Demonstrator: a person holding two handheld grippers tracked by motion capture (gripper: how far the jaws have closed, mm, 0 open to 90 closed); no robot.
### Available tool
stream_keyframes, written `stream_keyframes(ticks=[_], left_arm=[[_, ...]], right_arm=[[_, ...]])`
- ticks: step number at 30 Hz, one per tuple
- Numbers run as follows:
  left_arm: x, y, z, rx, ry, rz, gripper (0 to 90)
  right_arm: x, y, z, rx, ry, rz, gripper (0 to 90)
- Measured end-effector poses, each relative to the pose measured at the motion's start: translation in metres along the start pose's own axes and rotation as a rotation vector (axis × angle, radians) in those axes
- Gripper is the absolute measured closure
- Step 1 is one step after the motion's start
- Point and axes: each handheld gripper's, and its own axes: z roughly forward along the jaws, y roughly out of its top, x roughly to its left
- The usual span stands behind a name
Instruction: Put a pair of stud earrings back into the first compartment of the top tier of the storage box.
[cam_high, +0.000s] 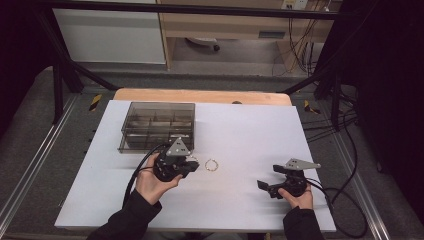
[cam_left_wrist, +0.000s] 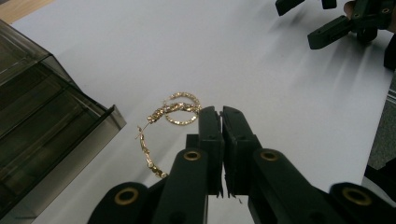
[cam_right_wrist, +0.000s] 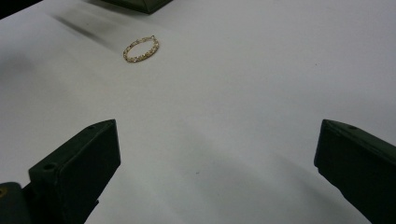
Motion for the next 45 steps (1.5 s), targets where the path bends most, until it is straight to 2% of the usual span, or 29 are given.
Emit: stream_keyframes(ticks=[8,18,37,45], left_arm=[[0.008,-0.001,-0.009,-0.002,0.019,-0.011,87.1],[0.019,-0.001,-0.029,-0.009,0.05,-0.021,87.0],[0.05,-0.012,-0.054,-0.017,0.121,-0.076,87.0],[0.069,-0.018,-0.062,-0.013,0.161,-0.108,87.0]], right_arm=[[0.0,0.0,0.0,0.0,0.0,-0.001,0.8],[0.0,0.0,0.0,0.0,0.0,-0.001,0.8],[0.0,0.0,0.0,0.002,0.0,-0.002,0.8],[0.0,0.0,0.0,0.003,0.0,-0.002,0.8]])
